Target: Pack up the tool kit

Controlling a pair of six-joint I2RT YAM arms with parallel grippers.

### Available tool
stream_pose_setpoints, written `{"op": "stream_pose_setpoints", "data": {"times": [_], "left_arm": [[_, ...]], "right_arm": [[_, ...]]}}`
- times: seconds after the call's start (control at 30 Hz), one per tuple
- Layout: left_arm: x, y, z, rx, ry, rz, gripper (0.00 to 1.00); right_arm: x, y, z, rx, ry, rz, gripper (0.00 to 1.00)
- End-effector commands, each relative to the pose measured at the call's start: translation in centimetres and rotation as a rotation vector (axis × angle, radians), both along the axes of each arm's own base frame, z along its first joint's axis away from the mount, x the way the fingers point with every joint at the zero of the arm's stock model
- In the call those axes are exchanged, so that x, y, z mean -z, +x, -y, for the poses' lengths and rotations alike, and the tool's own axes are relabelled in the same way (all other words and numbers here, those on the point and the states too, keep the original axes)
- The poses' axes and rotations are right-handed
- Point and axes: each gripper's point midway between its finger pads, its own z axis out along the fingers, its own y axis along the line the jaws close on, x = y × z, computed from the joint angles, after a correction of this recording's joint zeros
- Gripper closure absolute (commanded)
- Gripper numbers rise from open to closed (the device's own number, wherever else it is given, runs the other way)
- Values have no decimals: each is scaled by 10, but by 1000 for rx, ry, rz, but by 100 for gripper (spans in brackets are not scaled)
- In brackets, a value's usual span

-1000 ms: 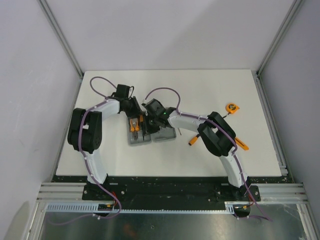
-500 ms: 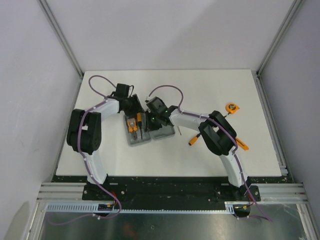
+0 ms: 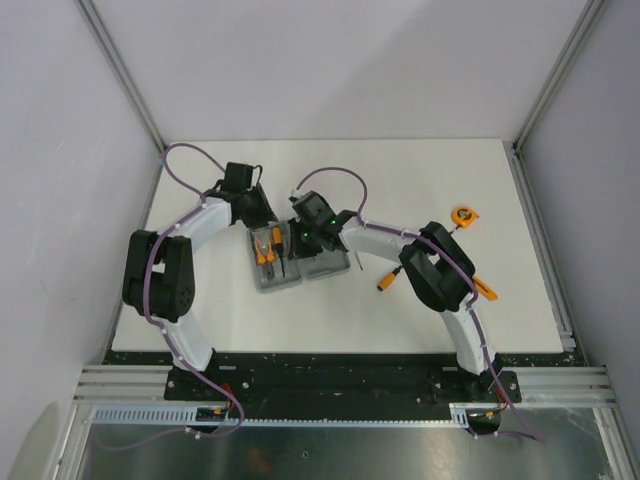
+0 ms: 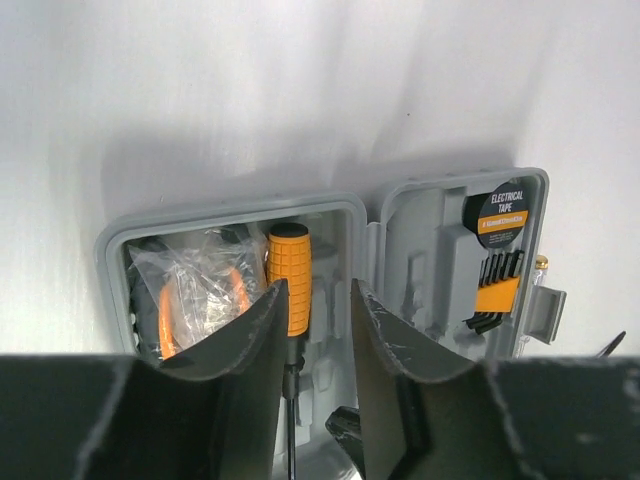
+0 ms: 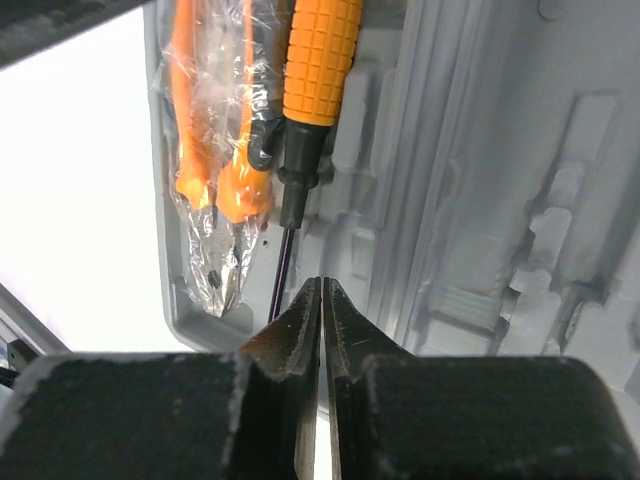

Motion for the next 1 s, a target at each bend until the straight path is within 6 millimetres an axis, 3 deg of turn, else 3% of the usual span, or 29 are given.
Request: {"op": "stream_pose_setpoints", "data": {"times": [0.0,0.33,0.57,0.77,0.97], "left_arm": [[-5,-5,3,1,-16,0,65],[18,-6,14,39,-45,-64,68],[35,-14,13,27,-27,-108,69],[43,-19,9,7,-16,-131,70],[44,-19,7,7,-3,-134,71]], "right_arm": [[-47,7,-13,-28,73,110,92],[-46,-6,-19,-72,50,140,84],[-32,-15,-20,-110,-17,141,71],[-12,-20,-14,-119,-88,112,79],[-6,-24,-15,-134,-94,96,85]]}}
